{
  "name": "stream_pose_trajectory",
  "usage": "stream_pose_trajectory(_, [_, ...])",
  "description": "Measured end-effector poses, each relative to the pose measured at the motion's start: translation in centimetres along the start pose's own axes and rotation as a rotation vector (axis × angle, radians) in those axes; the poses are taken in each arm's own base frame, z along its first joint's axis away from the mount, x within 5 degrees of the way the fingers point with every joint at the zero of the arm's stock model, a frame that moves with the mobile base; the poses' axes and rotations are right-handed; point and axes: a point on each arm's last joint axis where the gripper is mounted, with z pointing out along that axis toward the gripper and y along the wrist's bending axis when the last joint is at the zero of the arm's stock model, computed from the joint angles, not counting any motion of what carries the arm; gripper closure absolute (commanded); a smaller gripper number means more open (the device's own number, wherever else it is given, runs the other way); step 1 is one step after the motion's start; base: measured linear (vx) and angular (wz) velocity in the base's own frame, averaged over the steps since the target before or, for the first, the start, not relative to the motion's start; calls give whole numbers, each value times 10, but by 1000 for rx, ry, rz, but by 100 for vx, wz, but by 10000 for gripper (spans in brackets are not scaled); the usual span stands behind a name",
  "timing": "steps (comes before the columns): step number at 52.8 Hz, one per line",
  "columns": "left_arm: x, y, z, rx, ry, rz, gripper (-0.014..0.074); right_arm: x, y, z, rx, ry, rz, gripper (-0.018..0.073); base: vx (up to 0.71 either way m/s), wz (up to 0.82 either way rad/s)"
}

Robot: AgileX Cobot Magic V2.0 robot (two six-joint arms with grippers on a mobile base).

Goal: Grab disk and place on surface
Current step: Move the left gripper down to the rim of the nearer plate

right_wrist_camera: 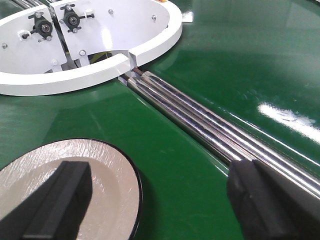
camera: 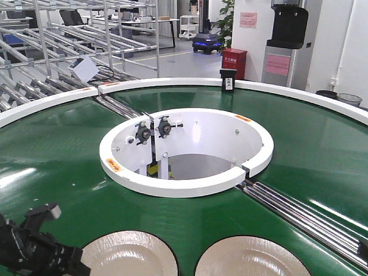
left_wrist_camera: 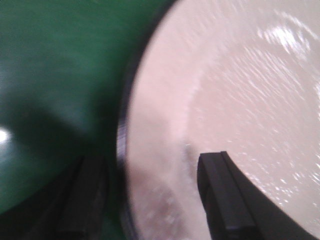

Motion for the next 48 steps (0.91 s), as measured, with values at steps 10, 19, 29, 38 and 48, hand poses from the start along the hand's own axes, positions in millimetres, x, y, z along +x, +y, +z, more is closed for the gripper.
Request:
stream_pose_trajectory(10, [3,5,19,96,27,19,122,0,0,0,2,0,-8,-34,0,0])
stream_pose_trajectory(19, [2,2,22,174,25,23,305,0,0,0,2,0,-11,-34,0,0])
stream_pose_trajectory(29, [-2,-9,15,254,0,-9,607,0,0,0,0,5,5,-13,0,0])
stream_pose_trajectory(38, [-4,-15,-3,214,-31,-5,605,3,1,11,10,191,84,18,0,0])
stream_pose_trajectory(48, [-9,-4,-62,69,-196,-47,604,3,-6,56,57,518,240,19,0,0])
